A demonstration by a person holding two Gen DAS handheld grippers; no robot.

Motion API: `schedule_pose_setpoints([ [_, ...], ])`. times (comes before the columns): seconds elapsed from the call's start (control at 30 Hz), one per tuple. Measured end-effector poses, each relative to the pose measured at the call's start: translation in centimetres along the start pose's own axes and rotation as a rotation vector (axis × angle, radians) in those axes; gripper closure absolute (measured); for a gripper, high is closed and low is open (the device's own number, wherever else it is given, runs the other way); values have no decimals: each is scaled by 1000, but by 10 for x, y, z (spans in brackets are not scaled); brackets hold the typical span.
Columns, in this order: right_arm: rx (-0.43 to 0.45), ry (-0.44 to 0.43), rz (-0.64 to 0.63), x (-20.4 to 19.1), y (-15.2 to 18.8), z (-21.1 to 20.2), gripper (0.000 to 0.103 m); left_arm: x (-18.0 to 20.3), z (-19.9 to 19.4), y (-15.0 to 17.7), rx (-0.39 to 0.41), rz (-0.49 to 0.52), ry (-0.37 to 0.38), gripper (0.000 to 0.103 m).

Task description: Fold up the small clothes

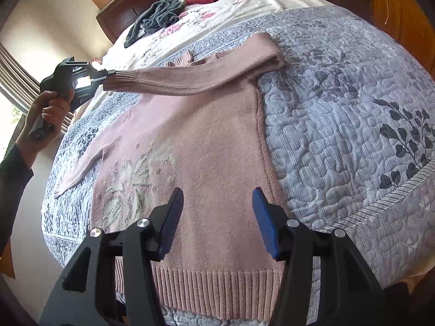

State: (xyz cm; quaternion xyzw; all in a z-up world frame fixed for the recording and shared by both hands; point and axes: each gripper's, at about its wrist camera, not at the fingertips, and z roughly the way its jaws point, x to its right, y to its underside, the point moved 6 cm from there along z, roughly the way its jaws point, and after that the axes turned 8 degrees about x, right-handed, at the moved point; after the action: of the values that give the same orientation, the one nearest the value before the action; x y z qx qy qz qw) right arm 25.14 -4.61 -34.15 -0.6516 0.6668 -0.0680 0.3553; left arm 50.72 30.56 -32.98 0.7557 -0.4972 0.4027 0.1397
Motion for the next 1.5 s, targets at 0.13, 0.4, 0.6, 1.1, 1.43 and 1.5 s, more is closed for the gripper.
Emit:
schedule_pose_setpoints([
  [0.13,-6,-1,-19,-12,1,2,50,-37,-21,-9,14,-19,-44,99],
  [0.4,-31,-12,-52,-37,6,13,50,-111,-49,-21,25,-71,-122,99],
  [0.6,-45,-17,-64,-49,11,19,50,-148,-42,-24,4,-97,-156,99],
  [1.1,-64,-18,-55,-47,17,26,50,-183,-28,-16,66,-79,-319,96],
  [1.43,-69,-47,-42,-58,19,28,50,-155,19,28,-16,-11,-263,89],
  [1.5,-65,-48,-49,-60,18,25,50,-172,19,30,-2,-33,-307,99],
])
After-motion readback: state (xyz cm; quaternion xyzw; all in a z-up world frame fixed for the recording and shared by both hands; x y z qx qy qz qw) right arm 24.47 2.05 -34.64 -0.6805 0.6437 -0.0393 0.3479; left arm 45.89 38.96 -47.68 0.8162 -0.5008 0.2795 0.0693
